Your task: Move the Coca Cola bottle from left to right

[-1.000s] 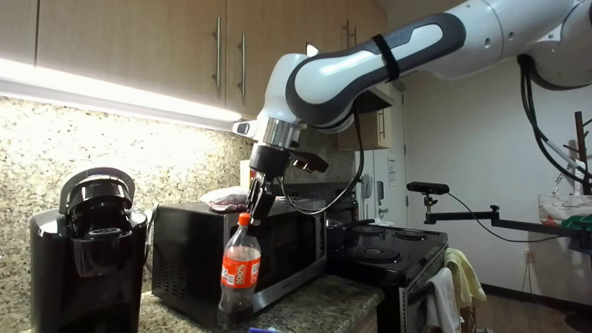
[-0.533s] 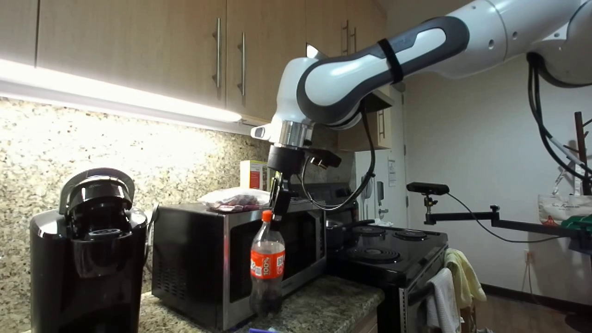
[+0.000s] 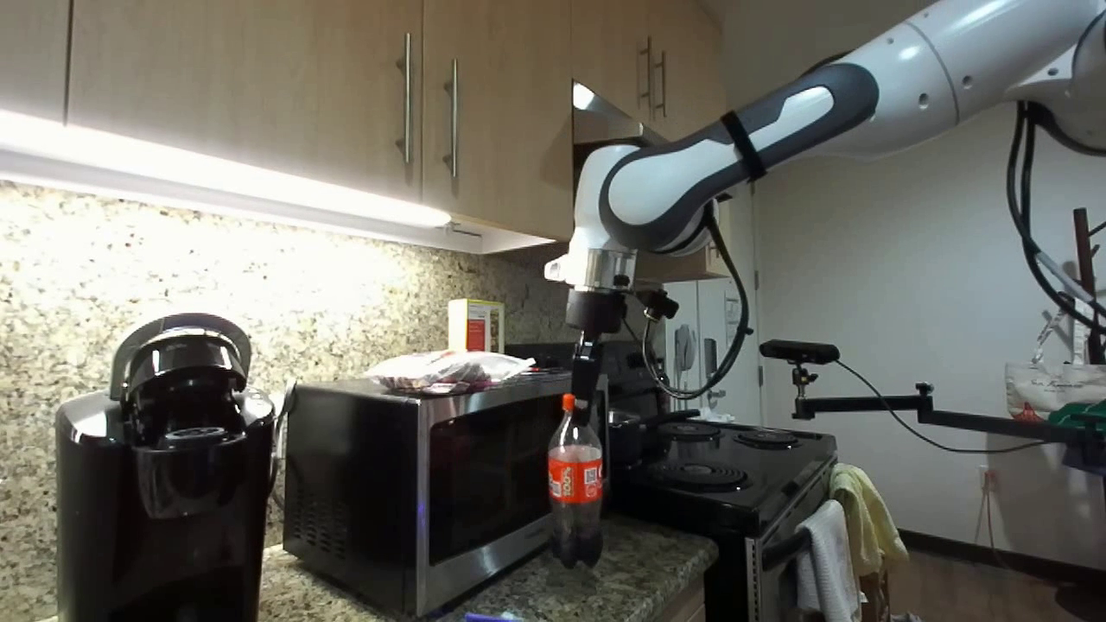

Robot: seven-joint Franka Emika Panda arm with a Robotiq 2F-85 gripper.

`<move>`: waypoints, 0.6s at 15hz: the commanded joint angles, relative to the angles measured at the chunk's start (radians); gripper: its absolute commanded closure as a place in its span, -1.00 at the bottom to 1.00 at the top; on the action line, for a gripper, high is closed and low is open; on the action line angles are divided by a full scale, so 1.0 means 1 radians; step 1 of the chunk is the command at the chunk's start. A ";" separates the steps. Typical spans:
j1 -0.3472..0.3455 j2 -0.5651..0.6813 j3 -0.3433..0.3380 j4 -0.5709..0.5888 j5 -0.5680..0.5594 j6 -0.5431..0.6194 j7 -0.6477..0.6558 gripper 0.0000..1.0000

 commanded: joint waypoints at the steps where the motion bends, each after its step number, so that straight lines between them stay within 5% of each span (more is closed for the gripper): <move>1: -0.038 -0.025 -0.027 -0.054 -0.006 0.032 0.075 0.69; 9: -0.108 -0.016 -0.100 -0.095 -0.037 0.072 0.171 0.69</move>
